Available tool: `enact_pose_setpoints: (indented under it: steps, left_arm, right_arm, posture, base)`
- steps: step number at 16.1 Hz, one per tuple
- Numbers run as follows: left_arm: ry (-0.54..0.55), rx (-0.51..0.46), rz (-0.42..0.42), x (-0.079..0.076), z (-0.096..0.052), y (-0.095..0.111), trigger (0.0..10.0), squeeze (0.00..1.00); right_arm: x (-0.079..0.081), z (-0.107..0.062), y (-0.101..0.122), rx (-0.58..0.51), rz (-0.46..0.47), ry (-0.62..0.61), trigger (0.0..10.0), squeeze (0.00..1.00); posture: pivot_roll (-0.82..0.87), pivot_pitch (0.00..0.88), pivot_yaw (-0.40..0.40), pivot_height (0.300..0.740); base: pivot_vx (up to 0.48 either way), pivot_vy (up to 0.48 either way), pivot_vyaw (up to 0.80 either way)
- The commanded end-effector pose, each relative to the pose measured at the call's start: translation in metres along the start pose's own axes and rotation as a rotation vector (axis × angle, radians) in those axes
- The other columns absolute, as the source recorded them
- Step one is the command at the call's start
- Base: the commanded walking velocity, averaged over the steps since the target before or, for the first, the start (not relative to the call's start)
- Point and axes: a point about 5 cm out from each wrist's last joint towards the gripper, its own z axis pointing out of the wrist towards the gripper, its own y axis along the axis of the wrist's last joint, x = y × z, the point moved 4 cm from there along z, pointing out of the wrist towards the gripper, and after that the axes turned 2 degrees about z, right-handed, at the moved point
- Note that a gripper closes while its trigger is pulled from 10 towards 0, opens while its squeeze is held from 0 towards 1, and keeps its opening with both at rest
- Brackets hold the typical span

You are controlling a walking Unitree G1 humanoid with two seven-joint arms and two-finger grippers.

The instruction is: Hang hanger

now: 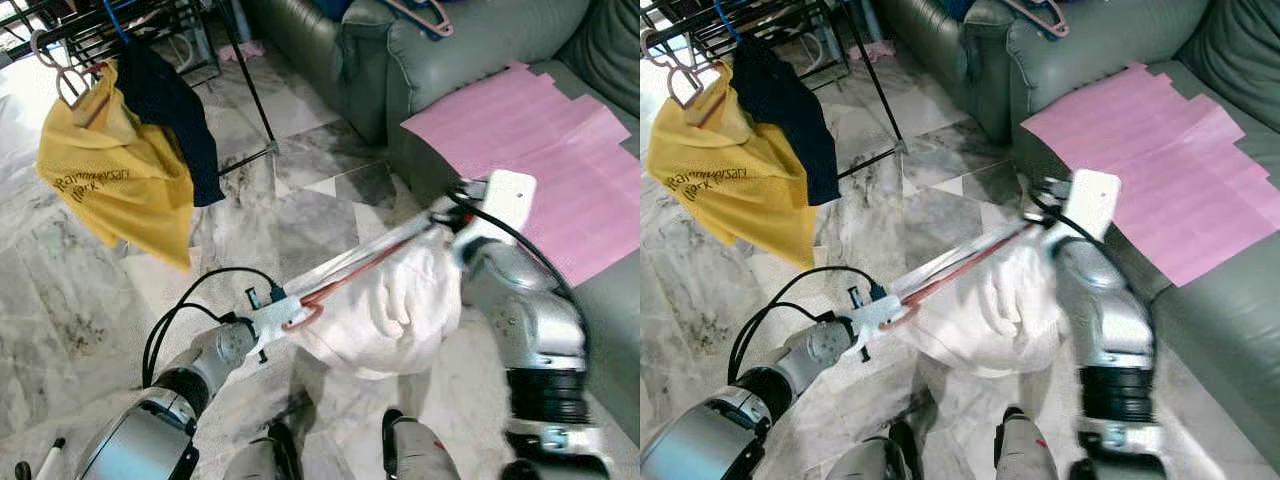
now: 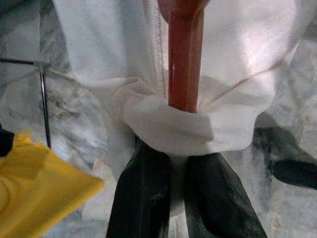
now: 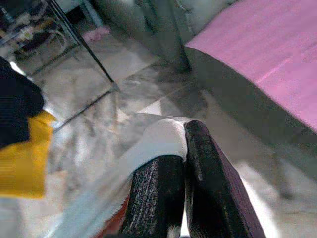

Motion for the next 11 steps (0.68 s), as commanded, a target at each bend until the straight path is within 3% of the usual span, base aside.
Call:
enact_pose_setpoints:
  steps: [1,4,7,8,9,10,11]
  left_arm:
    - [-0.077,0.239,-0.050,-0.028,-0.017,-0.063,10.0,0.00]
    - [-0.027,0.243,-0.154,-0.024,-0.014,-0.059,10.0,0.00]
    - [0.078,0.218,-0.269,-0.009,-0.010,-0.050,10.0,0.00]
    - [0.130,0.198,-0.333,0.000,-0.009,-0.046,10.0,0.00]
    - [0.145,0.183,-0.350,0.003,-0.008,-0.042,10.0,0.00]
    - [0.148,0.170,-0.353,0.005,-0.008,-0.039,10.0,0.00]
    - [0.164,0.170,-0.364,0.010,-0.008,-0.041,10.0,0.00]
  right_arm:
    - [0.009,-0.007,0.046,-0.165,0.064,-0.020,0.0,0.00]
    - [0.035,-0.006,0.036,-0.128,0.102,0.017,0.0,0.00]
    - [0.057,-0.009,0.011,-0.050,0.104,0.071,0.0,0.00]
    - [0.058,-0.010,-0.003,-0.027,0.017,0.082,0.0,0.00]
    - [0.047,-0.009,-0.012,-0.019,-0.062,0.055,0.0,0.00]
    - [0.036,-0.008,-0.016,-0.020,-0.094,0.024,0.0,0.00]
    - [0.016,-0.008,-0.017,-0.014,-0.057,-0.026,0.0,0.00]
  posture:
    - [-0.35,0.244,0.155,0.740]
    - [-0.35,0.242,0.152,0.740]
    - [-0.35,0.243,0.150,0.740]
    - [-0.35,0.242,0.149,0.740]
    - [-0.34,0.240,0.150,0.740]
    - [-0.34,0.238,0.150,0.740]
    - [-0.33,0.238,0.152,0.740]
  base:
    - [0.000,0.000,0.00]
    - [0.000,0.000,0.00]
    - [0.000,0.000,0.00]
    - [0.000,0.000,0.00]
    - [0.000,0.000,0.00]
    - [0.000,0.000,0.00]
    - [0.000,0.000,0.00]
